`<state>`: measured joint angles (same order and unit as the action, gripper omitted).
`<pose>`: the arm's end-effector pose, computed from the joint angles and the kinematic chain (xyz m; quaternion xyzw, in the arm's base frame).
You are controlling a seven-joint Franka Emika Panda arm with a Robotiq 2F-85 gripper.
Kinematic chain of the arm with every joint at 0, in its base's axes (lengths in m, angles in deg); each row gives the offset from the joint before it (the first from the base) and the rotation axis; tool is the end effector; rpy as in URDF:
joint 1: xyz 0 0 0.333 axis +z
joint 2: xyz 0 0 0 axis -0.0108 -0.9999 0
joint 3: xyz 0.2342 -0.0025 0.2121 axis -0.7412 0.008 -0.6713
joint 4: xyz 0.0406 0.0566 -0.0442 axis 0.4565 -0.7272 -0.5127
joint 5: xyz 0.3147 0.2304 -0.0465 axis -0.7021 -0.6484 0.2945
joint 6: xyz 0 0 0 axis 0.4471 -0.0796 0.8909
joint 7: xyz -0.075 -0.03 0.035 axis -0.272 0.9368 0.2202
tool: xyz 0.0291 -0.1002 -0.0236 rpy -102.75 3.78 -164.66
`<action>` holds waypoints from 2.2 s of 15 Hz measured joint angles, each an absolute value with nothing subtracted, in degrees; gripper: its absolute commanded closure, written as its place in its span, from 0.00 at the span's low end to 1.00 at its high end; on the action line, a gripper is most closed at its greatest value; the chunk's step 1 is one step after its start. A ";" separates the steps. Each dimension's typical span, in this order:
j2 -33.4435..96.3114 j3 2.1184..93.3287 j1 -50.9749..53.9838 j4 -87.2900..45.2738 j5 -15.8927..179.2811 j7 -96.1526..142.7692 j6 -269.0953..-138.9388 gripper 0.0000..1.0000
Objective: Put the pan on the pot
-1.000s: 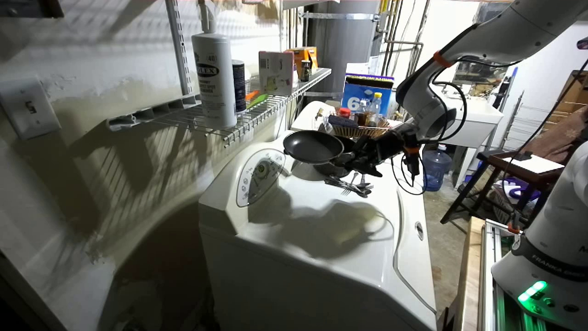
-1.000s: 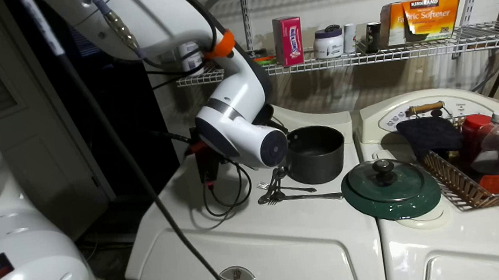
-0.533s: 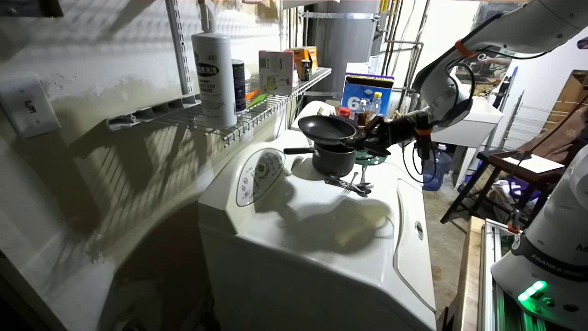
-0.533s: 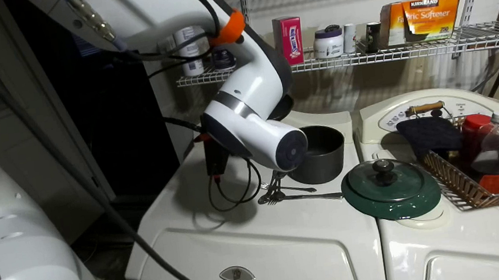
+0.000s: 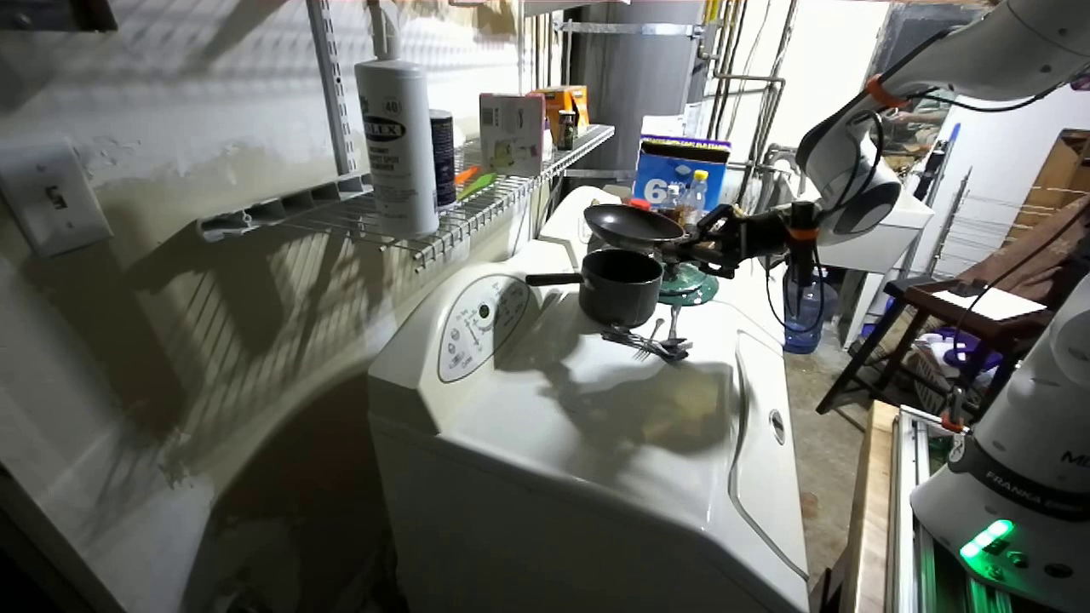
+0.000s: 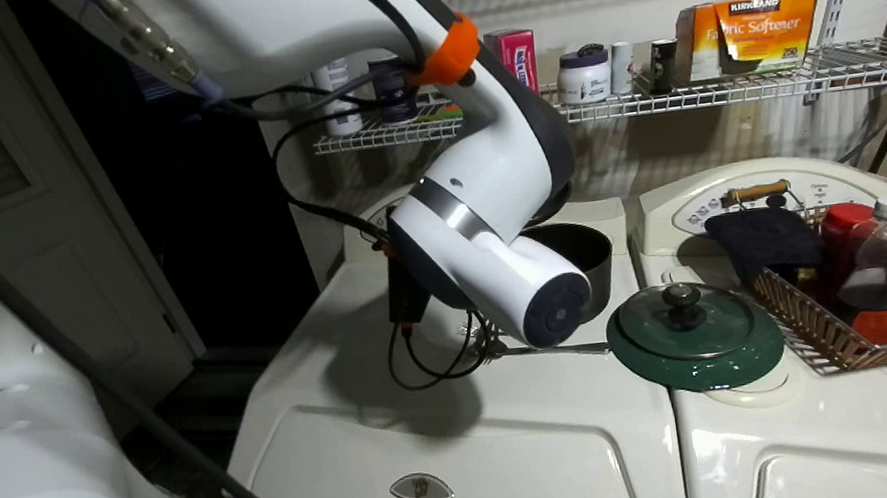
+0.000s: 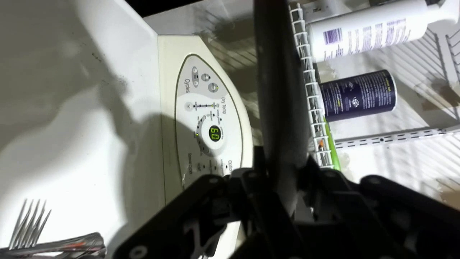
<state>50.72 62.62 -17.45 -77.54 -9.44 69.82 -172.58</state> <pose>0.3772 -0.1771 0.2872 -0.6798 0.3649 -0.1601 0.6157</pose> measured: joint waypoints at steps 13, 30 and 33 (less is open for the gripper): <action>43.69 63.87 -19.38 -73.81 -9.42 69.05 -177.03 0.94; 32.72 62.86 -18.57 -64.84 -9.39 66.62 -171.94 0.94; 32.32 62.86 -18.57 -64.32 -9.39 66.32 -171.79 0.94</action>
<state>32.32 62.86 -18.57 -64.32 -9.39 66.32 -171.79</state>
